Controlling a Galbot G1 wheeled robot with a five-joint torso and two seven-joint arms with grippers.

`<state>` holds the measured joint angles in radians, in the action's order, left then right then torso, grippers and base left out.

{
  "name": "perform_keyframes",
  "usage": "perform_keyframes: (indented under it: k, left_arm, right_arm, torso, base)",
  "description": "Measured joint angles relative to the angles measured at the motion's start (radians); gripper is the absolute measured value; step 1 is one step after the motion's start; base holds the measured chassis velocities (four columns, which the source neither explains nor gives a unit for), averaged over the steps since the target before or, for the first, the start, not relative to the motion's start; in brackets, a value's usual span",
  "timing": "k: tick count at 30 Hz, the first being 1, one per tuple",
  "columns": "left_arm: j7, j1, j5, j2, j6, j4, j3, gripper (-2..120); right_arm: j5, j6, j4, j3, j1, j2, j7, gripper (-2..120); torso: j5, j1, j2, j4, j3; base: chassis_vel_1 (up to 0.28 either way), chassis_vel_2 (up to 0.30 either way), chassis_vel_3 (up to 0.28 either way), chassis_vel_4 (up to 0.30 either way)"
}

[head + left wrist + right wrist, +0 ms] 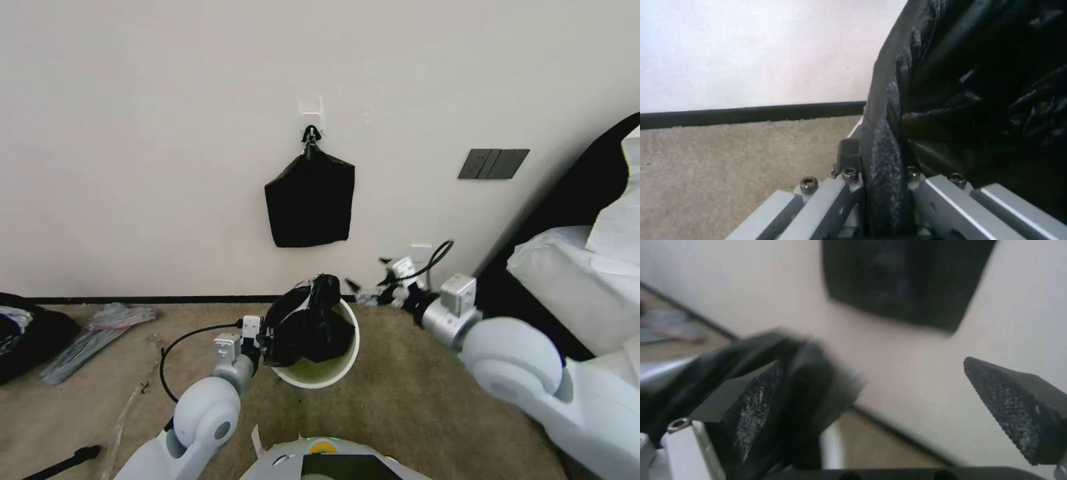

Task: Place a trash bag onto the trash bin.

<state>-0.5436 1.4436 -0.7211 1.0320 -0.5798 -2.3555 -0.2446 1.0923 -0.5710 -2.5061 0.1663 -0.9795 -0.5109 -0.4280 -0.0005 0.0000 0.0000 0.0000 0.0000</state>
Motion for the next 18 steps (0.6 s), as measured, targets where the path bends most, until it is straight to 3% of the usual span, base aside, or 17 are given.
perform_keyframes:
  k: [5,14,18]
  left_arm:
    - [-0.002,-0.032,0.032,-0.003,0.008,0.026,0.033,1]
    - [0.022,-0.067,0.107,-0.008,0.030,0.079,0.083,1]
    - [0.032,-0.073,0.138,-0.005,0.040,0.091,0.097,1]
  right_arm:
    - [0.094,-0.005,-0.005,-0.081,0.014,-0.061,-0.031,100]
    - [0.512,0.035,0.028,-0.119,0.128,-0.155,-0.118,99]
    - [0.551,0.040,0.047,-0.144,0.153,-0.177,-0.167,99]
  torso:
    - [0.0006,0.000,0.000,0.0000,0.000]
    - [0.0004,0.000,0.000,0.0001,0.000]
    - [0.0003,0.000,0.000,0.0000,0.000]
  base:
    - [0.000,0.000,0.000,0.000]
    - [0.000,0.000,0.000,0.000]
    - [0.000,0.000,0.000,0.000]
